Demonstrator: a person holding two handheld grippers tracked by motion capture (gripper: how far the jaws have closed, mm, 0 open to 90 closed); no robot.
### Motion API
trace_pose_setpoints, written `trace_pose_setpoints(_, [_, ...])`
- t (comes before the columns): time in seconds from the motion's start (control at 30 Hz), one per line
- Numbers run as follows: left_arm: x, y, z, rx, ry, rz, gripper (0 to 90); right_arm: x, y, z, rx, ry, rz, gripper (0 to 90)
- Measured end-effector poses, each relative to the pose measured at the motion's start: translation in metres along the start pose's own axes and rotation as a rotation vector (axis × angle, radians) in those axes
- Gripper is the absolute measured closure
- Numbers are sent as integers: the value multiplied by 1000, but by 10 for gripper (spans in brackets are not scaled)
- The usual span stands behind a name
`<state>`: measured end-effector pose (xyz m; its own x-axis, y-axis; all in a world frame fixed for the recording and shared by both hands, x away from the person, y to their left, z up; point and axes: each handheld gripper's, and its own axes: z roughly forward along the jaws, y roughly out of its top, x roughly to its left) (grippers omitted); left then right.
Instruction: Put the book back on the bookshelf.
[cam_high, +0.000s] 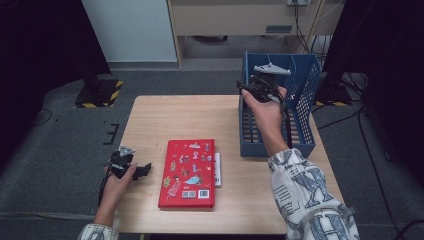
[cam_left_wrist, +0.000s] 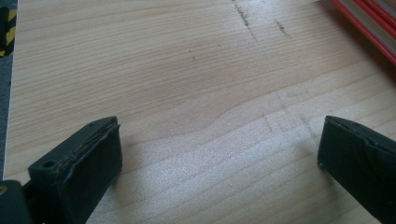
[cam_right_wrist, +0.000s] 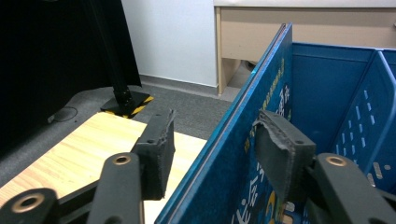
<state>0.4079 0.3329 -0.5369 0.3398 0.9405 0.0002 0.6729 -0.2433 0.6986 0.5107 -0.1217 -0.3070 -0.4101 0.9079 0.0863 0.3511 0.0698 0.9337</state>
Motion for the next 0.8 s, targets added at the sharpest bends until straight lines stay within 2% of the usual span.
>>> trace_pose_setpoints(0.1, [0, 0, 0, 0, 0, 0, 0, -1, 0, -1, -3, 1, -3, 411])
trace_pose_setpoints(0.3, [0, 0, 0, 1, 0, 0, 0, 0, -2, -3, -35, 2, -30, 232])
trace_pose_setpoints(0.4, [0, 0, 0, 1, 1, -1, 0, 2, -4, -5, -22, 1, -47, 156])
trace_pose_setpoints(0.57, [0, 0, 0, 5, 2, 3, 0, 4, -11, -11, -2, 25, -58, 103])
trace_pose_setpoints(0.8, [0, 0, 0, 4, -1, 2, 0, 0, -26, -23, -2, 64, -69, 67])
